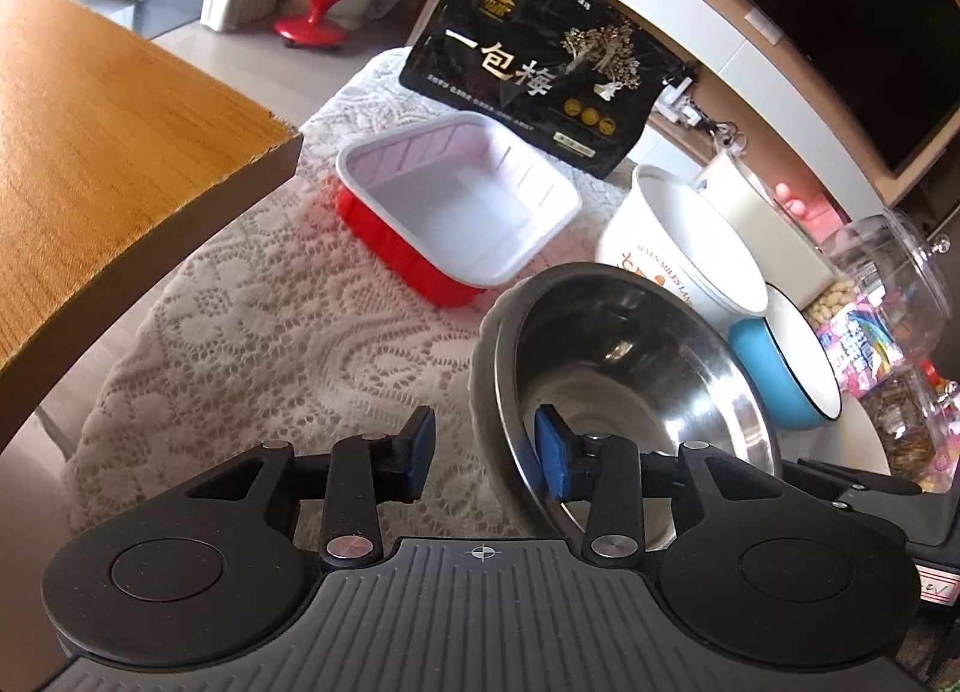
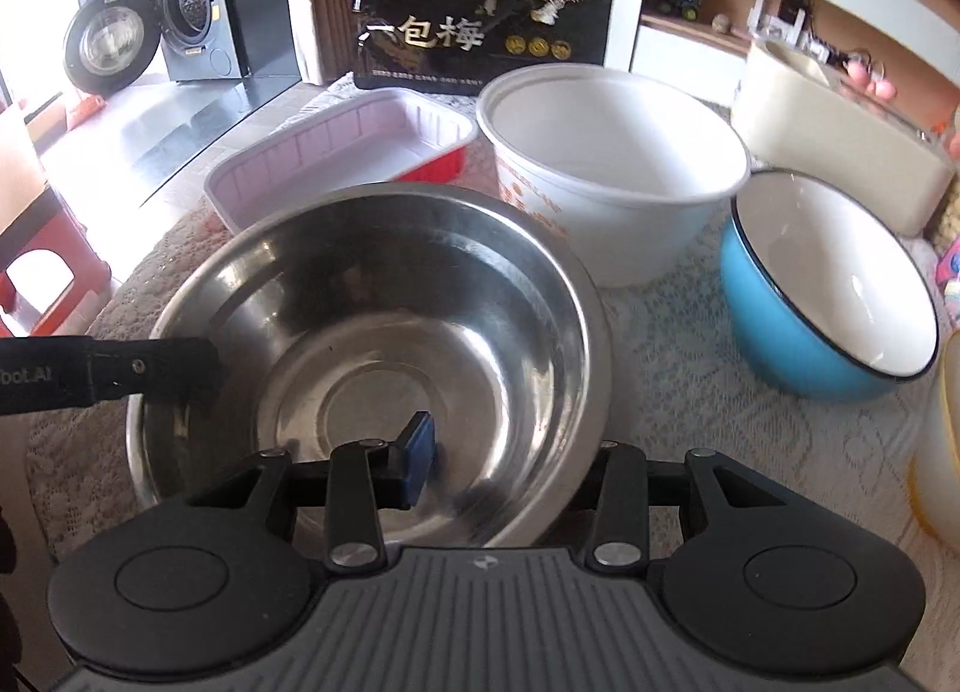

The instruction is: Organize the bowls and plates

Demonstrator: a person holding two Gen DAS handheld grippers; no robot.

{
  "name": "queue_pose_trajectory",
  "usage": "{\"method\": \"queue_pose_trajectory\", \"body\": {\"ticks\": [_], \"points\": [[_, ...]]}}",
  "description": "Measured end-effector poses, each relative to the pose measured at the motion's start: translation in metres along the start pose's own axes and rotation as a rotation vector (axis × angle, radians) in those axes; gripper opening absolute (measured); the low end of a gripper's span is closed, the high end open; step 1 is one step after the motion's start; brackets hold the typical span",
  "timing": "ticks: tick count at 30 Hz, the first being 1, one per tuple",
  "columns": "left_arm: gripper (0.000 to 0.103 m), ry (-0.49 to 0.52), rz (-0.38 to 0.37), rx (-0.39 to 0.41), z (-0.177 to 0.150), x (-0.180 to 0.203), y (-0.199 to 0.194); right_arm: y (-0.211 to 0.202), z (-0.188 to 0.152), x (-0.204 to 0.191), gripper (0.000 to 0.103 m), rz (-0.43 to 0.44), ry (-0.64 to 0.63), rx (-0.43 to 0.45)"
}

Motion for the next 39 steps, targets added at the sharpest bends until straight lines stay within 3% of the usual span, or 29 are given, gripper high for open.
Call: {"method": "queue_pose_trajectory", "body": {"ticks": [6, 12, 15, 23, 31, 39], "points": [[0.045, -0.020, -0.012, -0.010, 0.002, -0.003, 0.004, -0.012, -0.003, 0.006, 0.045, 0.023, 0.013, 0.043], [0.041, -0.064, -0.072, -0.054, 0.000, -0.003, 0.011, -0.026, -0.005, 0.010, 0.065, -0.068, -0.048, 0.121], [0.040, -0.076, -0.093, -0.091, -0.003, -0.001, 0.019, -0.020, -0.005, 0.018, 0.065, -0.059, -0.018, 0.086], [0.040, -0.067, -0.086, -0.112, -0.002, 0.005, 0.025, 0.014, -0.002, 0.036, 0.062, 0.087, 0.167, -0.027], [0.044, -0.060, -0.063, -0.124, 0.000, 0.013, 0.027, 0.008, -0.007, 0.041, 0.047, 0.104, 0.148, -0.033], [0.047, -0.026, -0.087, -0.165, 0.000, 0.031, 0.034, -0.013, -0.023, 0.049, 0.046, 0.088, 0.132, -0.016]]}}
Point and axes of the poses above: each gripper's, at about its wrist camera, not at the fingertips, and y roughly the way its jaws point, x to its right, z to its top, the point moved 1 cm from there along y, roughly the way its jaws point, and after that the axes turned 5 degrees about z, right-handed, at the moved point
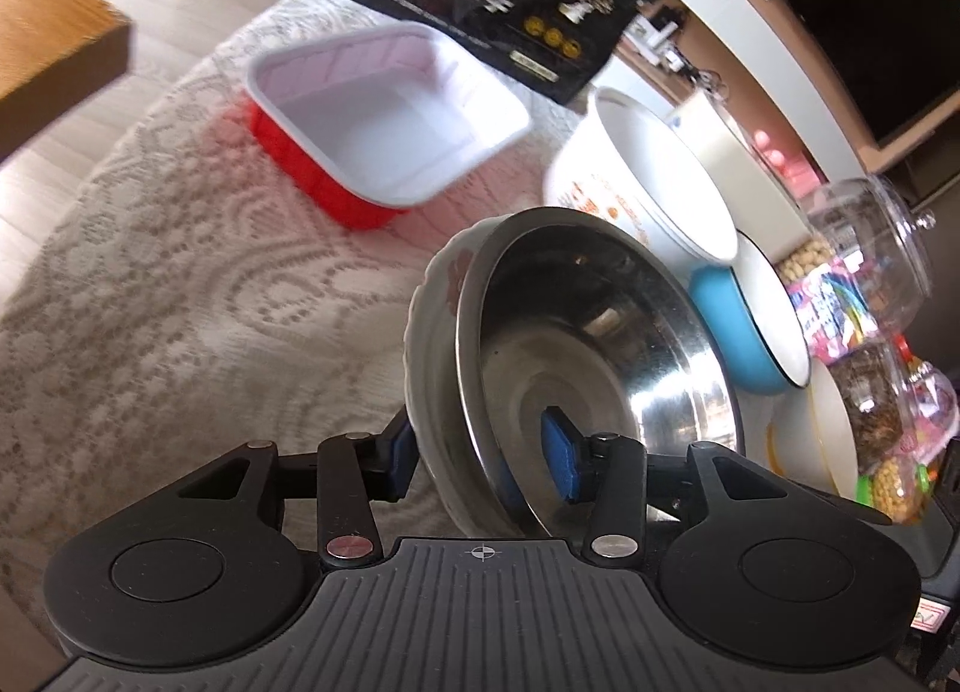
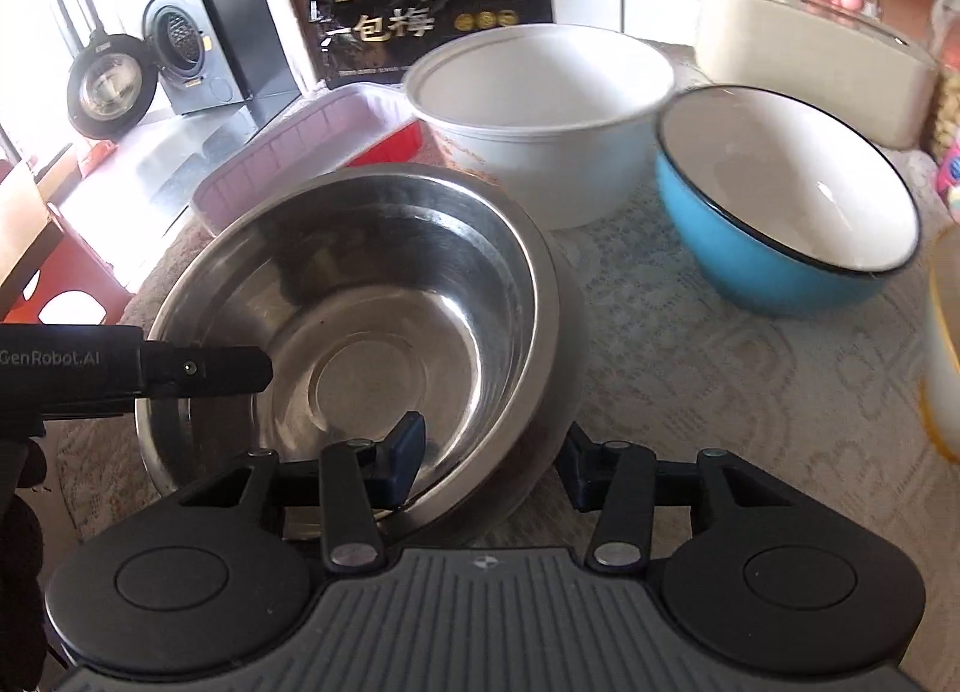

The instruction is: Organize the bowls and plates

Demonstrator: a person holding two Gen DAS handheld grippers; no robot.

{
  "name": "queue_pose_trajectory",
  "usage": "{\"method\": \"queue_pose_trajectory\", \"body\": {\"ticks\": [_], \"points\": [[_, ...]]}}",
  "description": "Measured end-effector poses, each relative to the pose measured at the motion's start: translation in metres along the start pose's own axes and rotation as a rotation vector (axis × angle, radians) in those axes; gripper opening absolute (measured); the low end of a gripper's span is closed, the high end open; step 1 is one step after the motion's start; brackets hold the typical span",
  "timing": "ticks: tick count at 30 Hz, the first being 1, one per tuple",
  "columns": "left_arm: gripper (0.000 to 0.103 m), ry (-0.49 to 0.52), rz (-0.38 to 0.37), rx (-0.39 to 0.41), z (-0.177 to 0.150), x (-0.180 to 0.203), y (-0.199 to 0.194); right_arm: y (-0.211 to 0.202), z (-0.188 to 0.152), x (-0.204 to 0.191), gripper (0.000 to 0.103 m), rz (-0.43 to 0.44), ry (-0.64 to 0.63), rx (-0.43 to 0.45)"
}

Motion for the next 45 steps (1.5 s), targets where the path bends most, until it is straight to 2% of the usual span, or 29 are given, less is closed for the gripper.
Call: {"method": "queue_pose_trajectory", "body": {"ticks": [5, 9, 16, 22, 25, 28, 31, 34, 39, 41, 45], "points": [[0.047, 0.050, -0.016, -0.022, 0.002, 0.019, 0.012, -0.009, -0.006, 0.019, 0.046, -0.013, 0.052, 0.010], [0.047, 0.054, -0.001, -0.013, 0.004, 0.024, 0.016, -0.011, -0.009, 0.030, 0.046, -0.003, 0.082, 0.020], [0.047, 0.044, 0.016, -0.002, 0.011, 0.018, 0.016, -0.006, -0.009, 0.014, 0.052, -0.045, 0.070, 0.034], [0.046, 0.015, 0.012, 0.012, 0.022, 0.005, 0.016, -0.002, -0.004, 0.002, 0.053, -0.013, 0.072, 0.026], [0.044, 0.003, -0.007, 0.014, 0.021, 0.000, 0.014, 0.001, -0.004, -0.002, 0.062, -0.001, 0.058, 0.020], [0.044, 0.016, 0.004, 0.045, 0.019, 0.001, 0.007, 0.003, -0.004, -0.004, 0.066, 0.005, 0.047, 0.018], [0.044, 0.051, 0.048, 0.122, 0.018, 0.007, -0.012, -0.002, -0.006, -0.004, 0.066, 0.000, 0.039, 0.025], [0.044, 0.073, 0.071, 0.199, 0.020, 0.016, -0.036, -0.013, -0.008, -0.006, 0.066, -0.048, -0.002, 0.067], [0.044, 0.099, 0.027, 0.276, 0.019, 0.043, -0.065, -0.047, -0.012, -0.003, 0.066, -0.113, -0.068, 0.181], [0.044, 0.117, 0.002, 0.287, 0.017, 0.059, -0.070, -0.061, -0.011, 0.003, 0.066, -0.115, -0.063, 0.229], [0.044, 0.171, -0.026, 0.288, 0.011, 0.097, -0.072, -0.089, -0.001, 0.015, 0.066, -0.091, -0.080, 0.259]]}}
Point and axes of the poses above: each gripper's, at about its wrist camera, not at the fingertips, and y roughly the way its jaws point, x to its right, z to its top, the point moved 1 cm from there along y, roughly the way its jaws point, and after that the axes turned 5 degrees about z, right-handed, at the moved point
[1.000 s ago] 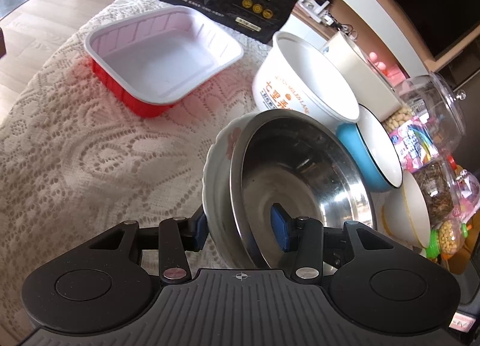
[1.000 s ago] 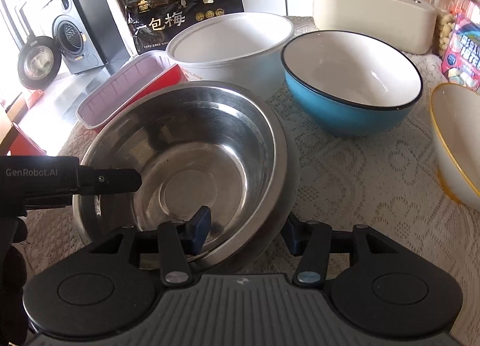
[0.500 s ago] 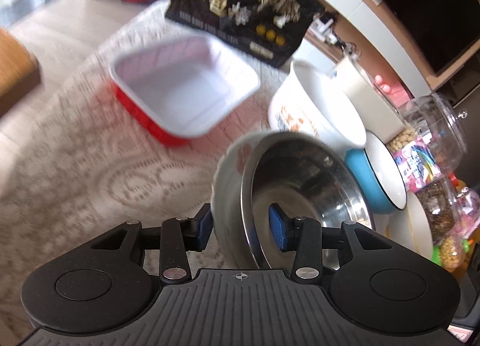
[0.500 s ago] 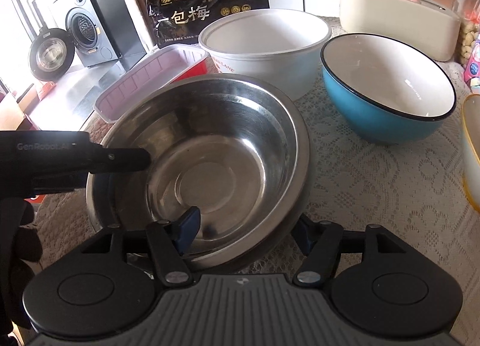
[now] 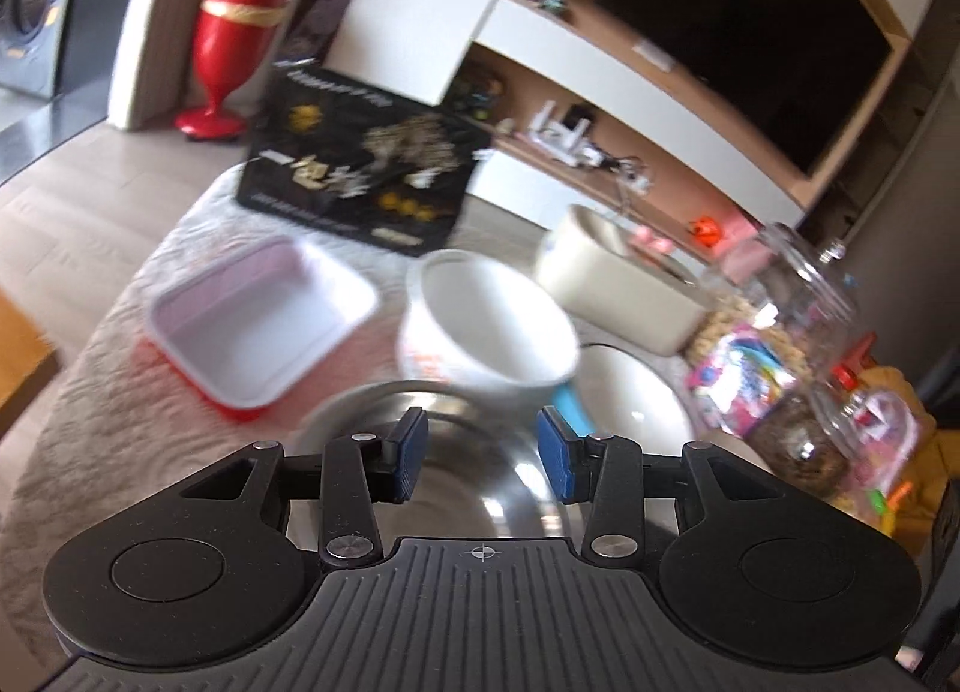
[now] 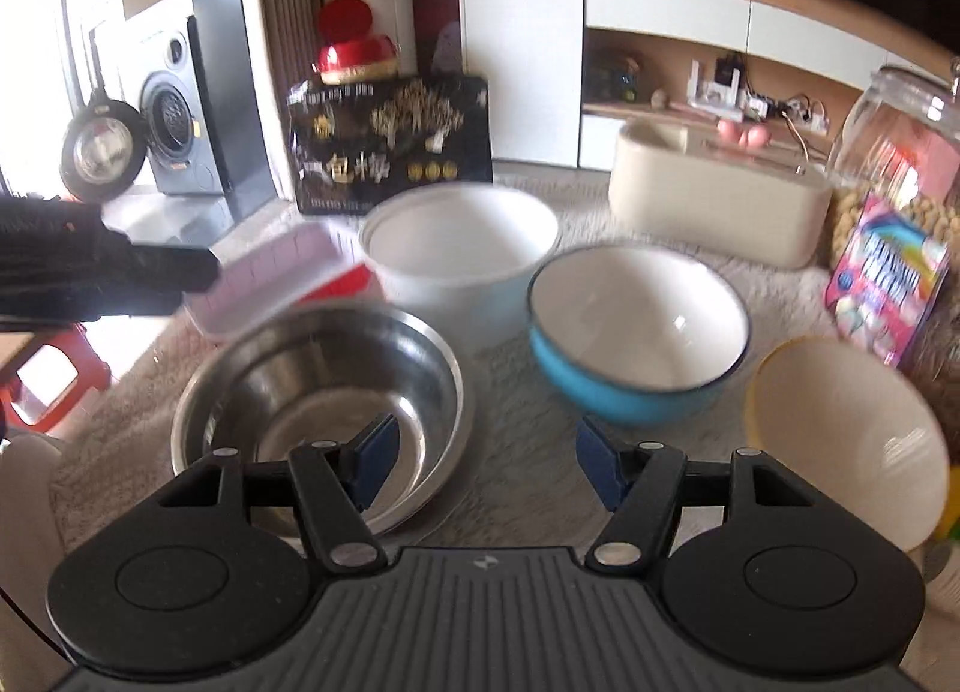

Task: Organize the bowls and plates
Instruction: 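Move both grippers over to the yellow-rimmed white bowl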

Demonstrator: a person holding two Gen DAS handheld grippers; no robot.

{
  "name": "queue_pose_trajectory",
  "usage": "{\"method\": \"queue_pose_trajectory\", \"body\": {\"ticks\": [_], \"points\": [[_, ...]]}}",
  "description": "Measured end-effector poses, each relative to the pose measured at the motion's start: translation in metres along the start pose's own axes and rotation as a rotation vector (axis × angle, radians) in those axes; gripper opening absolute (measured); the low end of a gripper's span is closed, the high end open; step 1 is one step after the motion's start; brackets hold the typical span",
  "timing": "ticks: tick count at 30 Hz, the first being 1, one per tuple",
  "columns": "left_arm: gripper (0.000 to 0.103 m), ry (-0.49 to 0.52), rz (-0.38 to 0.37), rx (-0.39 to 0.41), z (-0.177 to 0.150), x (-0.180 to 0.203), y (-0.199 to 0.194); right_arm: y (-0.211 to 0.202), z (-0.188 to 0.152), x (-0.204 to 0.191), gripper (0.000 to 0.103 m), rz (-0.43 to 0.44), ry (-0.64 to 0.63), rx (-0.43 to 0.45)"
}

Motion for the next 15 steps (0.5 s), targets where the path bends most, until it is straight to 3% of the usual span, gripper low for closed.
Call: {"method": "queue_pose_trajectory", "body": {"ticks": [8, 11, 15], "points": [[0.043, 0.056, -0.099, -0.029, -0.009, 0.065, 0.019, -0.042, 0.021, 0.066, 0.066, -0.021, 0.004, 0.097], [0.043, 0.017, -0.165, -0.049, -0.014, 0.088, 0.037, -0.056, 0.021, 0.109, 0.066, -0.095, 0.093, 0.121], [0.043, -0.033, -0.246, -0.141, -0.027, 0.120, 0.069, -0.077, 0.017, 0.168, 0.066, -0.159, 0.238, 0.122]]}}
Point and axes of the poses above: each gripper's, at about its wrist camera, not at the fingertips, and y roughly the way its jaws point, x to its right, z to its top, the point moved 1 cm from there along y, roughly the way its jaws point, and after that the axes turned 5 degrees about z, right-handed, at the moved point
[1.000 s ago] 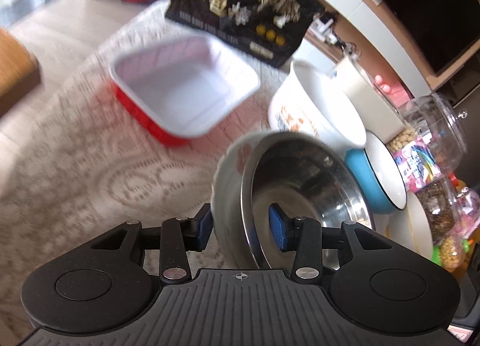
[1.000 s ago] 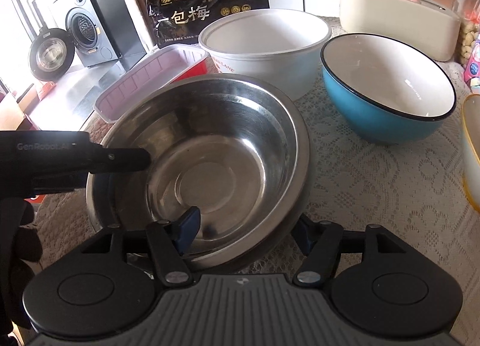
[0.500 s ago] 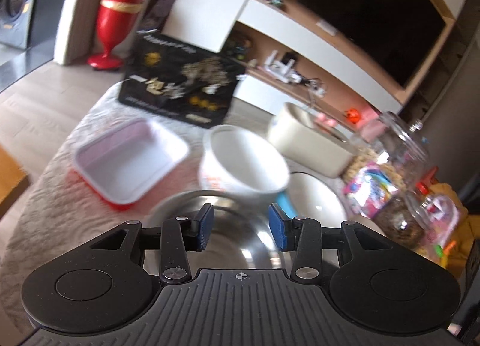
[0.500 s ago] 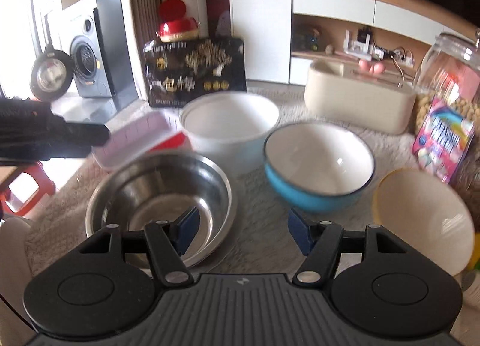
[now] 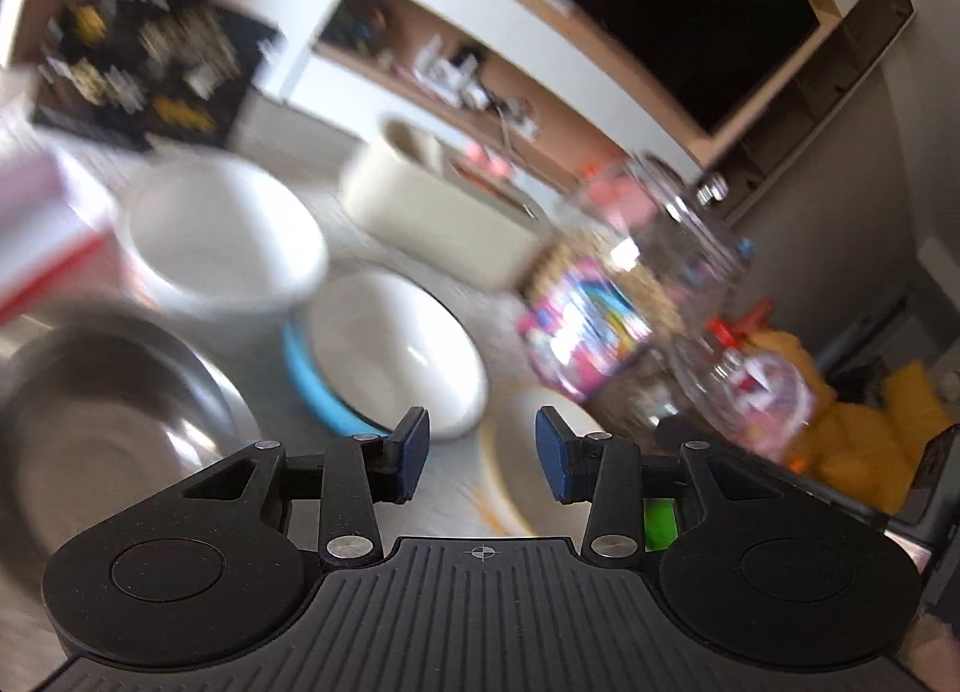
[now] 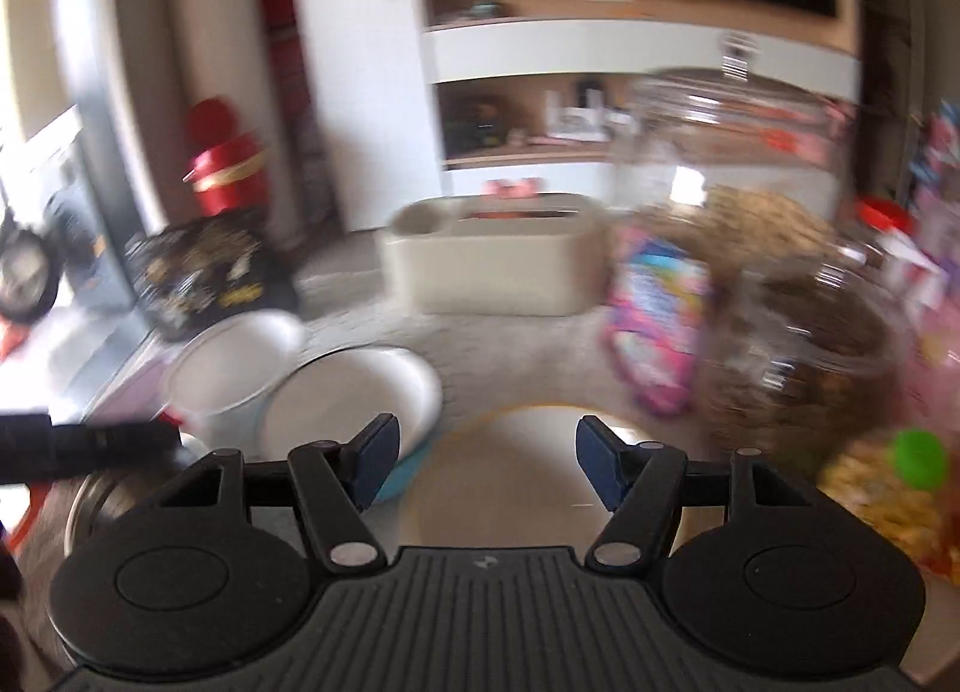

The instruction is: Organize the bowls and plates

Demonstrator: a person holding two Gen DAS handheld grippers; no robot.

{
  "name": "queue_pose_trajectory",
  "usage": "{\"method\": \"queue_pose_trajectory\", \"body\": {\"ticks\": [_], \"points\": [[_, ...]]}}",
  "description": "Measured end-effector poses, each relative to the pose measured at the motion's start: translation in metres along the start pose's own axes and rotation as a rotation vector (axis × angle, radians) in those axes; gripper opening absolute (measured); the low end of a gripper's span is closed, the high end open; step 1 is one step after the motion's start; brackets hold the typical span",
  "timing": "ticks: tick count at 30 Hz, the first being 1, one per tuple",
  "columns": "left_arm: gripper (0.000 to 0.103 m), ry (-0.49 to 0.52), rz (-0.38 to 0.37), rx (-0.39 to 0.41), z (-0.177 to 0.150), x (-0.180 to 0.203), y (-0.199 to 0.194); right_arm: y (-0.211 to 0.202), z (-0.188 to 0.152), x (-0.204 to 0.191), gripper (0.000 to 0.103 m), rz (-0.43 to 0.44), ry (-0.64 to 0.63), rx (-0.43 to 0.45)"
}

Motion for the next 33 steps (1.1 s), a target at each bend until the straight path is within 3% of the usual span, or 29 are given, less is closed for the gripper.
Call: {"method": "queue_pose_trajectory", "body": {"ticks": [3, 6, 10, 13, 19, 24, 33], "points": [[0.043, 0.039, -0.012, -0.083, -0.012, 0.019, 0.025, -0.007, -0.003, 0.038, 0.066, -0.065, 0.035, -0.016], [0.043, 0.045, 0.023, -0.114, -0.025, 0.030, 0.047, -0.005, -0.014, 0.064, 0.066, -0.126, 0.044, -0.095], [0.043, 0.033, 0.083, -0.139, -0.030, 0.028, 0.074, 0.014, -0.024, 0.082, 0.066, -0.060, 0.089, -0.173], [0.043, 0.013, 0.103, -0.167, -0.031, 0.023, 0.090, 0.037, -0.027, 0.082, 0.064, -0.004, 0.108, -0.195], [0.043, 0.033, 0.118, -0.198, -0.030, 0.030, 0.117, 0.086, -0.031, 0.076, 0.056, -0.038, 0.087, -0.205], [0.043, 0.028, 0.111, -0.217, -0.027, 0.031, 0.136, 0.117, -0.028, 0.079, 0.043, -0.033, 0.118, -0.261], [0.036, 0.069, 0.088, -0.243, -0.030, 0.036, 0.147, 0.123, -0.038, 0.075, 0.037, -0.060, 0.134, -0.280]]}}
Point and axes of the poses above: each gripper's, at about its wrist camera, not at the fingertips, and y roughly the way its jaws point, x to its right, z to its top, the point moved 1 cm from there along y, roughly the way its jaws point, and after that the axes turned 5 degrees about z, right-handed, at the moved point
